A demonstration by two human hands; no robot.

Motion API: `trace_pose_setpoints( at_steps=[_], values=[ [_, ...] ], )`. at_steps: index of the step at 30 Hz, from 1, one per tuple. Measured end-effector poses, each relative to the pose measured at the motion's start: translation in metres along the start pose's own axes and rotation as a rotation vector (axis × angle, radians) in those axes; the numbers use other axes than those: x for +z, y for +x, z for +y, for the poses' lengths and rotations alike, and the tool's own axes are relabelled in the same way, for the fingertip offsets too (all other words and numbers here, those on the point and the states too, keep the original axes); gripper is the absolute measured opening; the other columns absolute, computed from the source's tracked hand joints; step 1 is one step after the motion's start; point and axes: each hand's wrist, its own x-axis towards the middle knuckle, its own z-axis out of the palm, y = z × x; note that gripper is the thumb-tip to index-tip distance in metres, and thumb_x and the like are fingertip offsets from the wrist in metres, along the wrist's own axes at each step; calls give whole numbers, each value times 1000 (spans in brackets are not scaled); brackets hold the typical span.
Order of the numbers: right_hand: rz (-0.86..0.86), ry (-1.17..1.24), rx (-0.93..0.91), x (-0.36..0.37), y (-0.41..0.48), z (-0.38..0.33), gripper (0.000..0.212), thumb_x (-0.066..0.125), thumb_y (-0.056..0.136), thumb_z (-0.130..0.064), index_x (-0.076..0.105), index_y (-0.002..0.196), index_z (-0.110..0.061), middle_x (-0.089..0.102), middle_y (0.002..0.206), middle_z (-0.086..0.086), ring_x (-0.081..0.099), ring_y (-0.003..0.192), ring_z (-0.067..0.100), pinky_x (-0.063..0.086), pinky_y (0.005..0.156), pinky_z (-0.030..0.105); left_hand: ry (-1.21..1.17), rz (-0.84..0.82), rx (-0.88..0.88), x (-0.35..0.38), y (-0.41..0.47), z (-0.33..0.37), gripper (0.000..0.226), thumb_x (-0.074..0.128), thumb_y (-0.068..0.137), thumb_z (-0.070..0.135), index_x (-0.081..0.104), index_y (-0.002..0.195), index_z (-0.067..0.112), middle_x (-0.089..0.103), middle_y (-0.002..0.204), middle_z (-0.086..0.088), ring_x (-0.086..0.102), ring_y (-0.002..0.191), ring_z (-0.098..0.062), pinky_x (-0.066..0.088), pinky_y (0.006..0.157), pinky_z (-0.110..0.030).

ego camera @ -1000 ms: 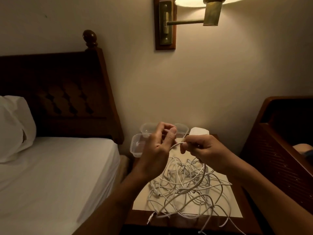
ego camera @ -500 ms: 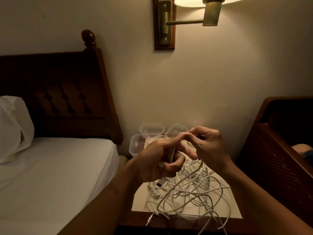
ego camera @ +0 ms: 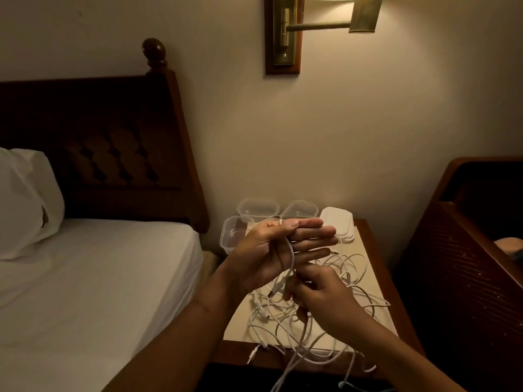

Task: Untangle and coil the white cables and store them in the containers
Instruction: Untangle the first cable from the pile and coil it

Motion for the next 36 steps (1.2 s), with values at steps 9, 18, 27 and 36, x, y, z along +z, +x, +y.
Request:
trace_pose_setpoints(
  at_steps=[9,18,27,36],
  values=[
    [-136,124,353,-11,-18,-17,16,61,98,-12,73,107,-7,60,75,14,64,64,22,62,68,45,426,155,-54,-15,-3,1,38,36,110,16,58,135,0,63,138,-19,57,133,-33,33,115,-66],
    [-215,142,401,-40,-25,-50,26,58,98,-26,71,104,-4,52,66,3,46,51,15,52,48,32,966,15,-328,0,-4,13,29,41,110,17,66,120,6,74,105,-4,73,97,-15,59,86,-32],
    [-45,-604,-220,-74,0,-52,16,68,89,-36,78,83,-25,69,71,-12,65,68,6,56,62,30,612,-91,-281,9,-13,-11,61,25,112,45,60,122,-4,47,56,-5,27,46,-19,21,46,-34],
    [213,-320,-574,-70,28,-15,18,72,90,-32,74,82,-16,68,73,-3,65,69,19,51,59,26,-41,-269,-238,25,-14,-20,59,23,109,48,63,110,4,47,50,6,24,38,-7,22,40,-19]
  ],
)
